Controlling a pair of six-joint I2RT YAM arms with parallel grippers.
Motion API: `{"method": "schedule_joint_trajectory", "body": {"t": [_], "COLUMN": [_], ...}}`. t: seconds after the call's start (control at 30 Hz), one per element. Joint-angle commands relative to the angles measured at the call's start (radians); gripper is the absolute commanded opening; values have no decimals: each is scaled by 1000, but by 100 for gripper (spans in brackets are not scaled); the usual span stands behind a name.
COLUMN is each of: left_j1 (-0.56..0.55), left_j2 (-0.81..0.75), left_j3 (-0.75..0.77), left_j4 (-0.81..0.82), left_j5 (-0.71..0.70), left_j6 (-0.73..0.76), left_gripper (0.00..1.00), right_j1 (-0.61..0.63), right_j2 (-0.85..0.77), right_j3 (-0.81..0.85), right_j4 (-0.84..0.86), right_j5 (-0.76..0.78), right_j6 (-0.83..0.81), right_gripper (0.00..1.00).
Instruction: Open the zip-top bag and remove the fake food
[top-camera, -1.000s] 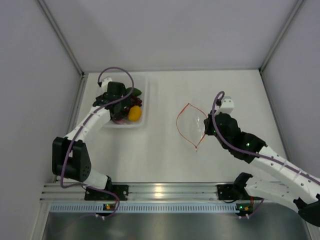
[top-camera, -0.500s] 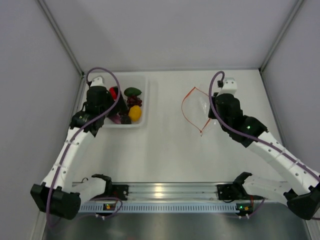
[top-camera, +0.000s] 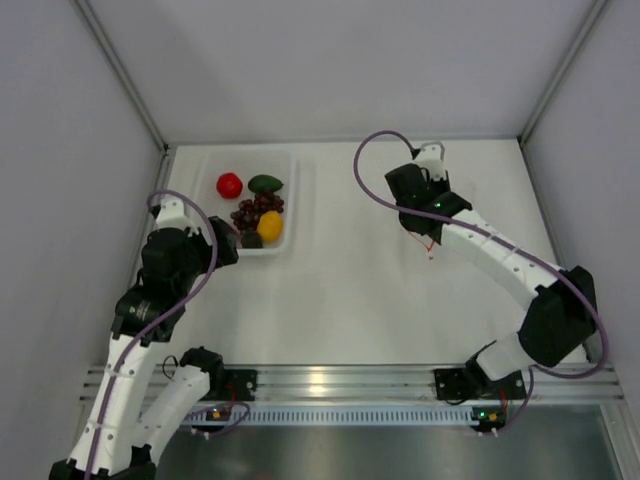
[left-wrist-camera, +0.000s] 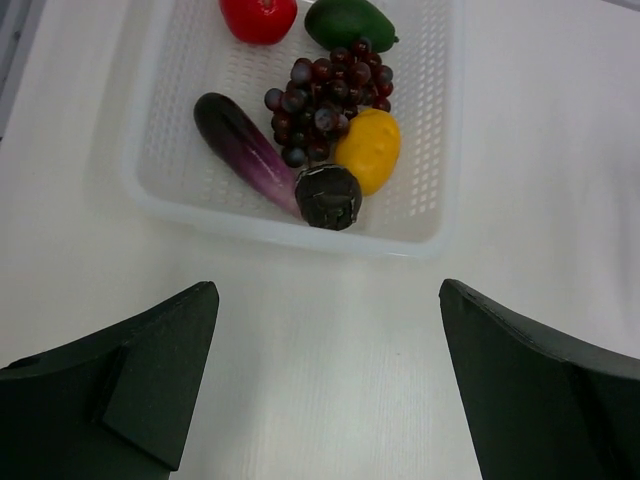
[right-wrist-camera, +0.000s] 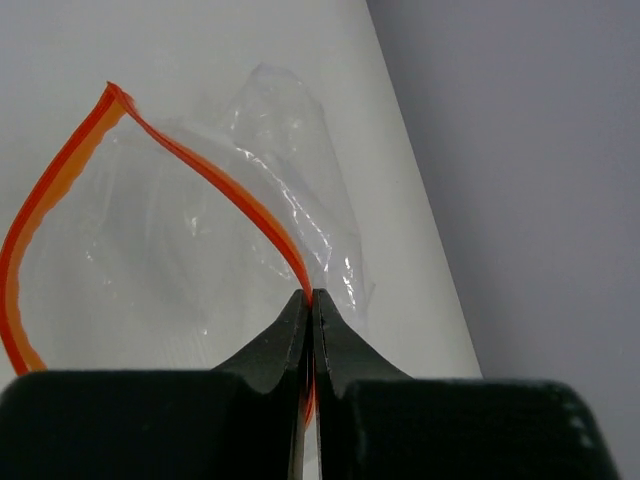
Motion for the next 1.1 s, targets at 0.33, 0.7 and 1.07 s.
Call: {"method": "schedule_joint_trajectory", "body": {"t": [0.33,0.7,1.07], "left_j1": [2,3,2], "left_j2": [-93,-70,-66], "left_j3": [-47,-44,-55], "left_j4": [45,50,56], "left_j5": [-136,-127,-97], "left_j6": [-19,-3,53], "left_gripper": [98,98,98], "right_j1": [22,39,42], "right_j2": [252,-309,-846], "right_j3": [179,-6,-334], "right_j4": [-64,87,92], "right_j5": [-54,-421,-395], "right_j6": [140,104,19], "right_gripper": [48,99,99]}}
